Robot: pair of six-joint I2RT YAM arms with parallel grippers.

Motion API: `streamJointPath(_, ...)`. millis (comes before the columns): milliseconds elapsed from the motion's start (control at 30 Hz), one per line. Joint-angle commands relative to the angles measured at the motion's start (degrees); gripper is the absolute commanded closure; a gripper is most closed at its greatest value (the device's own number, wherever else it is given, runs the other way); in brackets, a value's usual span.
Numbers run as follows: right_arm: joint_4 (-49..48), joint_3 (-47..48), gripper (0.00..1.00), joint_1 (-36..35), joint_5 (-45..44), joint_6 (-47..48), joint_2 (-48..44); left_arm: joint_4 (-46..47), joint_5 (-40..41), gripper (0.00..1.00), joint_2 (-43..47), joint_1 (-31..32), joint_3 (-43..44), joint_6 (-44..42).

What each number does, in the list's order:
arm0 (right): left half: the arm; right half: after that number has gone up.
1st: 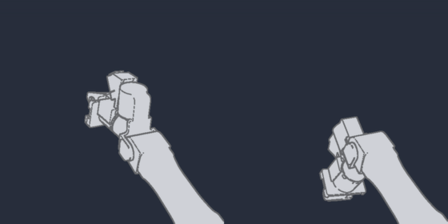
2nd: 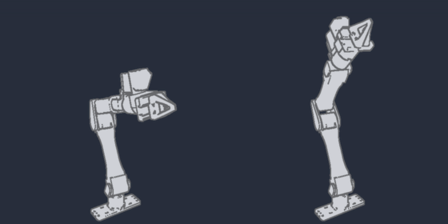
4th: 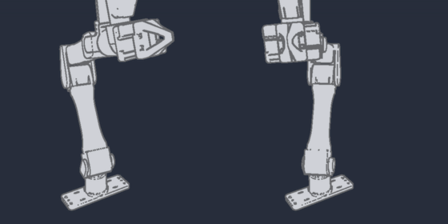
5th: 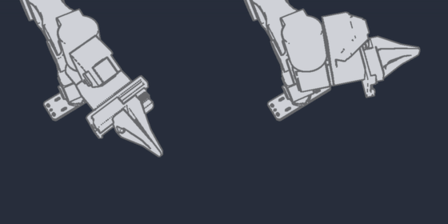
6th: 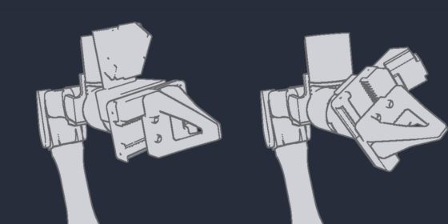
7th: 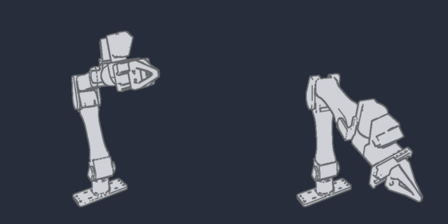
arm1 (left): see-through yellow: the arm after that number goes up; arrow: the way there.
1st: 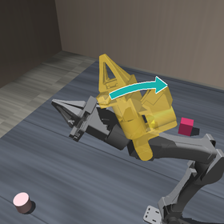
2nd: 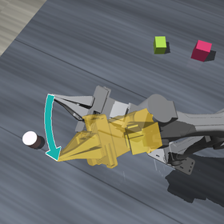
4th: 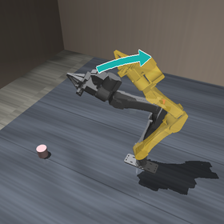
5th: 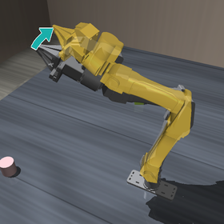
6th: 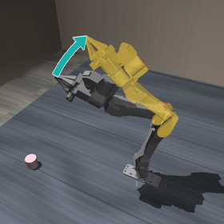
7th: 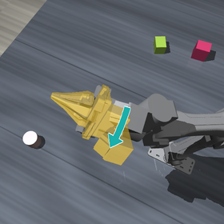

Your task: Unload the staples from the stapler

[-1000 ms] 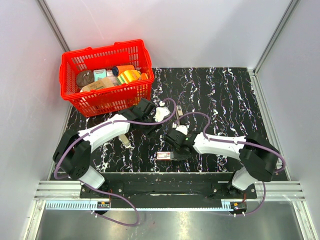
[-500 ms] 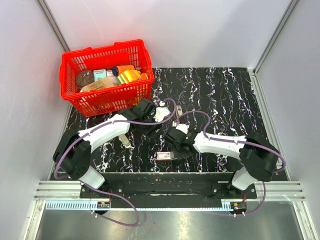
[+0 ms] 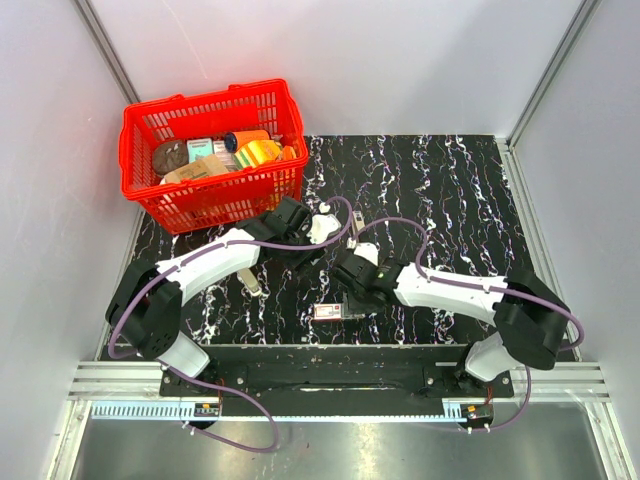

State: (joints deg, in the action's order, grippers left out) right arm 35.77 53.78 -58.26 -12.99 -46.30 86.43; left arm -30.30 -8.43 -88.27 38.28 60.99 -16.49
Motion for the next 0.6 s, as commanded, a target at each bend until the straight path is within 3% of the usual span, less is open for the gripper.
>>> streamJointPath(0,0.7,2.47,0.5,0.52,-1.77,0.43,1.45,1.13,-1.51,0.39,0.29,-0.23,1.06,0.14)
streamJointPath(267,2.02,4.4,0.52,0.52,-1.6,1.22,4.97,1.04,-1.33,0.39,0.82,-0.23,0.71,0.06)
streamJointPath(567,2.02,5.55,0.61,0.52,-1.42,1.92,7.17,1.04,-0.8,0.39,0.91,-0.31,0.53,-0.3)
